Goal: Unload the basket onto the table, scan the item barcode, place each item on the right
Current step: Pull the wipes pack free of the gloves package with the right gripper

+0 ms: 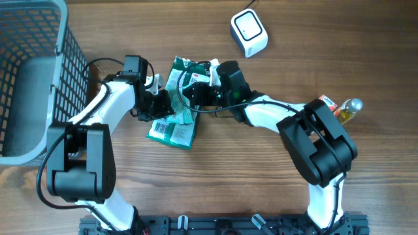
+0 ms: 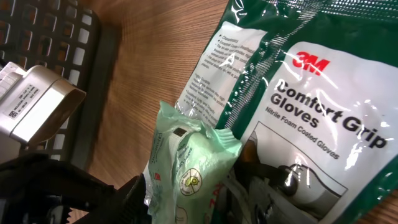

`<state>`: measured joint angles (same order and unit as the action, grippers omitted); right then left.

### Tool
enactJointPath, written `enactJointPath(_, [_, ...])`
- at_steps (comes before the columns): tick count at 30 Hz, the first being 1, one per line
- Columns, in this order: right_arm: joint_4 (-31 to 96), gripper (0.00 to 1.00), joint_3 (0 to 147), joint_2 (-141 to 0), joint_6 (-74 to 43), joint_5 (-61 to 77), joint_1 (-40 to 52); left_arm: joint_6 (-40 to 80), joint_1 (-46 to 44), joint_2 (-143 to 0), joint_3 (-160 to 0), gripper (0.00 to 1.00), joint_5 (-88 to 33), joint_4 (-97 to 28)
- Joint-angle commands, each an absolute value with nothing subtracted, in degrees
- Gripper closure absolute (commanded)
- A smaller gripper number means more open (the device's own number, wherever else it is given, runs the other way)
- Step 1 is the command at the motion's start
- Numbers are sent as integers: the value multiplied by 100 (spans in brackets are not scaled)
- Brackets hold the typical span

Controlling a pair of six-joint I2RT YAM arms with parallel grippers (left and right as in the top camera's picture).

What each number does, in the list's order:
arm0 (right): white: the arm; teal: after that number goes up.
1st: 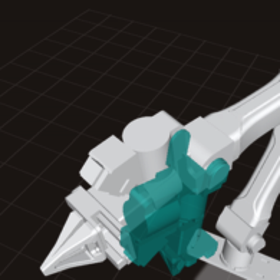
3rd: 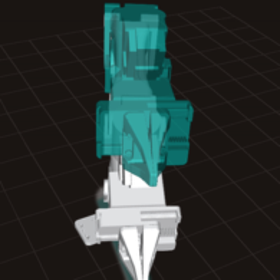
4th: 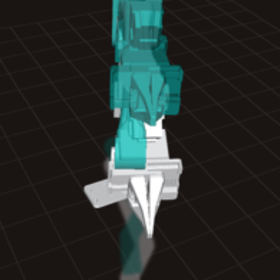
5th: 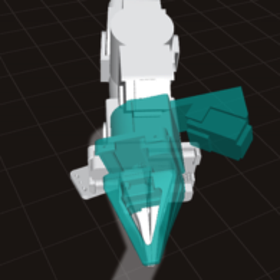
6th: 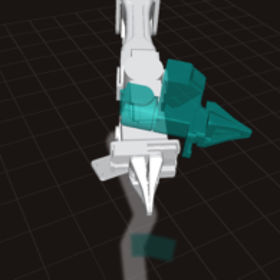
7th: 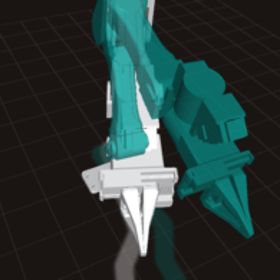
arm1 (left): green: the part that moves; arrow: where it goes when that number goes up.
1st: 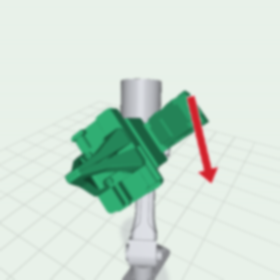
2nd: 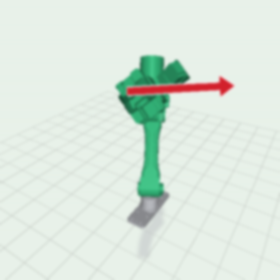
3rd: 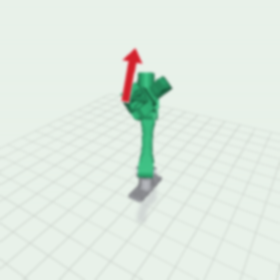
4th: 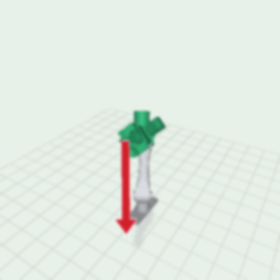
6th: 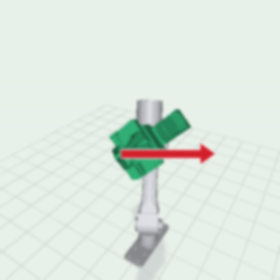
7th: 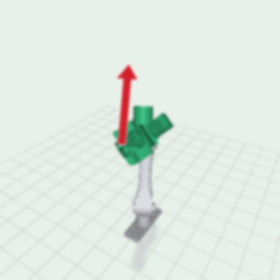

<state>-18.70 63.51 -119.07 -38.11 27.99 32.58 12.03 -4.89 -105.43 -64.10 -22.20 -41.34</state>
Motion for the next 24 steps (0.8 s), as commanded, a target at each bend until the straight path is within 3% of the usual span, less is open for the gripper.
enactJointPath(1, [-2060,47,6331,-12243,-3750,2641,3365,1090,-504,-10663,-6451,92,-2008,-4115])
enactJointPath(4, [-2161,47,6331,-12385,-3752,2670,3417,1090,-504,-10669,-6451,92,-1984,-4115])
enactJointPath(9, [-2252,62,6331,-12403,-3754,2766,3417,1087,-504,-10667,-6451,92,-1979,-4110])
enactJointPath(17, [-2283,65,6331,-12403,-3750,2989,3422,1087,-504,-10669,-6451,92,-1981,-4073])
enactJointPath(22, [-2296,90,6331,-12401,-3564,3041,3415,1087,-504,-10667,-6451,96,-1984,-4080])
enactJointPath(24, [-2364,94,6331,-12394,-3505,3218,3411,1087,-495,-10630,-6453,96,-1984,-4080])
